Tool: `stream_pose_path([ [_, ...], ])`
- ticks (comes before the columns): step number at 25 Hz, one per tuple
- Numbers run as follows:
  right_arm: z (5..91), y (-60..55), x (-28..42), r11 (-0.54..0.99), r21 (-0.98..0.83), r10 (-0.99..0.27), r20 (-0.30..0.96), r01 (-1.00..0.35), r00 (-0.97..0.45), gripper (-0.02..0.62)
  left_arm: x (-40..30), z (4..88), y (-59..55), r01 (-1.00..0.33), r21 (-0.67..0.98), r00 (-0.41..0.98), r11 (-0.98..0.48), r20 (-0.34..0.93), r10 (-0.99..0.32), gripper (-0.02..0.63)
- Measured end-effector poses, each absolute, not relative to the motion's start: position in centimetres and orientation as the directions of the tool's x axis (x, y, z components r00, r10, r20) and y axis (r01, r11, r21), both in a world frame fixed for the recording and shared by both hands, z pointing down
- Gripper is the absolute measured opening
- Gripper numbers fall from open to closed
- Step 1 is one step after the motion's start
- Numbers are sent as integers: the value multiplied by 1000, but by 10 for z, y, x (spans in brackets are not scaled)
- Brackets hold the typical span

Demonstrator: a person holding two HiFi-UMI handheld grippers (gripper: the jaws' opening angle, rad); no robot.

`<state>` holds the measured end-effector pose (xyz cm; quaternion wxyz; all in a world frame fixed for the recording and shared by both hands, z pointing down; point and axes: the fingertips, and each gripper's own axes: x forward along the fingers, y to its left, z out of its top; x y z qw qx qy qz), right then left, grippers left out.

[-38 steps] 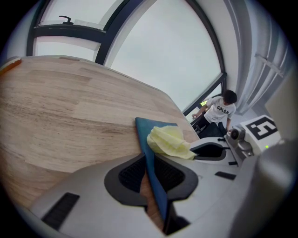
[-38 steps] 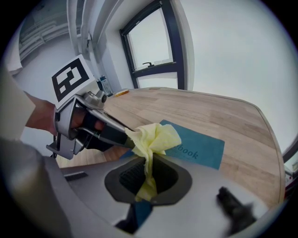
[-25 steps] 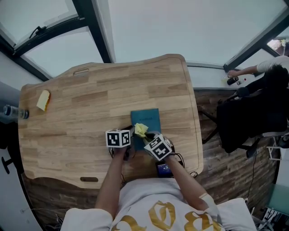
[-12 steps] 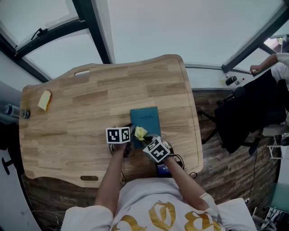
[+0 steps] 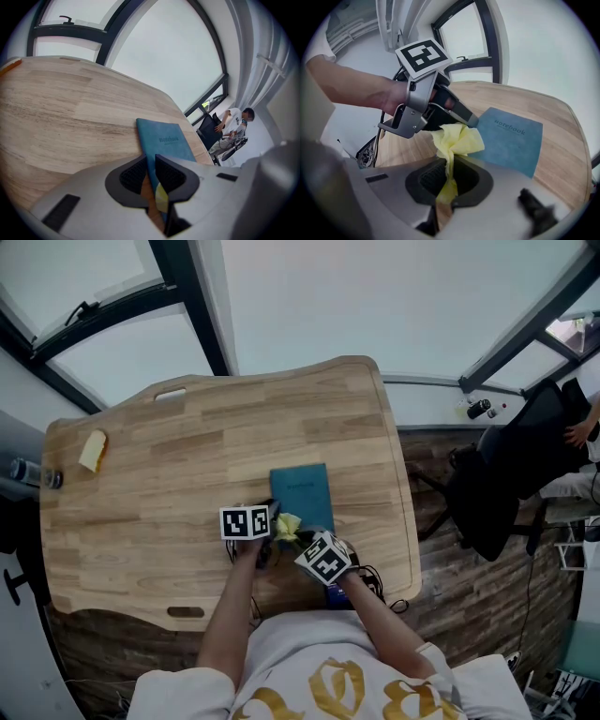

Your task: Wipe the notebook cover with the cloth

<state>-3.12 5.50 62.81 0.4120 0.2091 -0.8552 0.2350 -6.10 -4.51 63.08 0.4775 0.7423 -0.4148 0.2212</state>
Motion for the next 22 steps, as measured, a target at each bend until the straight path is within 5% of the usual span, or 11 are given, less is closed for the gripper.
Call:
stream_pose_path([
  [22,633,35,36,728,-171,-262,826,-664,-499,37,-61,631,-45,-830,519,553,-203,726,-408,69],
])
